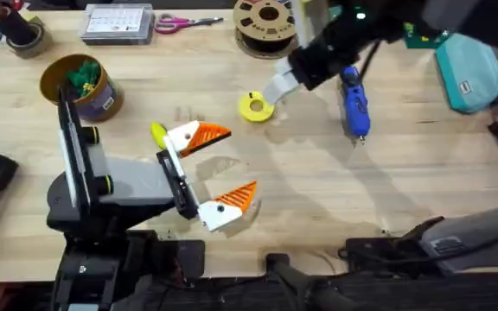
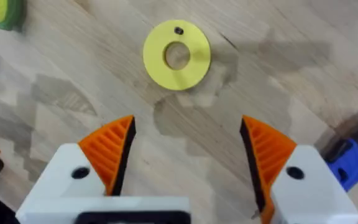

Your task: Pick up the gripper from the table and insert it into the empty holder that is missing its gripper. Then pick up a screw, insert it into the mounting hole, and use the screwdriver to tighten it. Finally, clean up the table by picking up the vegetable and placing it into the bucket.

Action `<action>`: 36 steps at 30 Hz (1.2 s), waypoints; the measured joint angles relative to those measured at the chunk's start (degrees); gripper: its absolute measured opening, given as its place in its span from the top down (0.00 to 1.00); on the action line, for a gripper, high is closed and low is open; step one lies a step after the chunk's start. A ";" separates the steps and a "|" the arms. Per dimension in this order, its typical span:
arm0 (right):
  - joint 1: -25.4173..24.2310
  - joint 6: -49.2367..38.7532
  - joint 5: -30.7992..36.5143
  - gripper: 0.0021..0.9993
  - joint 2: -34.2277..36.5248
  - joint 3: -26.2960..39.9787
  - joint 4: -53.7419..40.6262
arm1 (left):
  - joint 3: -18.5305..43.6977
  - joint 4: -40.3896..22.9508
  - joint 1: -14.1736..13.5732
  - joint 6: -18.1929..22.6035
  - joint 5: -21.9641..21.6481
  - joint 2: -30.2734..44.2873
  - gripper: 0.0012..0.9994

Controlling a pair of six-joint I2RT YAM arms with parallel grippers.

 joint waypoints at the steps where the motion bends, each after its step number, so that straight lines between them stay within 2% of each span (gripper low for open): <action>1: 0.42 0.02 0.00 0.00 1.26 0.99 0.05 | 0.00 0.00 0.00 0.00 0.00 0.00 0.01; 11: 2.90 0.85 2.20 0.00 10.99 10.46 0.18 | 0.00 0.00 0.00 0.00 0.00 0.00 0.01; 17: 4.00 2.11 2.58 0.01 15.18 12.60 0.42 | 0.00 0.00 0.00 0.00 0.00 0.00 0.01; 27: 4.70 3.83 2.60 0.17 20.07 12.63 1.87 | 0.00 -0.01 0.00 0.00 0.00 0.00 0.01; 31: 4.70 3.89 2.60 0.29 21.28 12.63 2.86 | 0.00 0.00 0.00 0.00 0.02 0.00 0.01; 36: 5.06 3.90 2.78 0.31 21.80 12.70 3.85 | 0.00 -0.01 0.00 0.00 0.01 0.00 0.01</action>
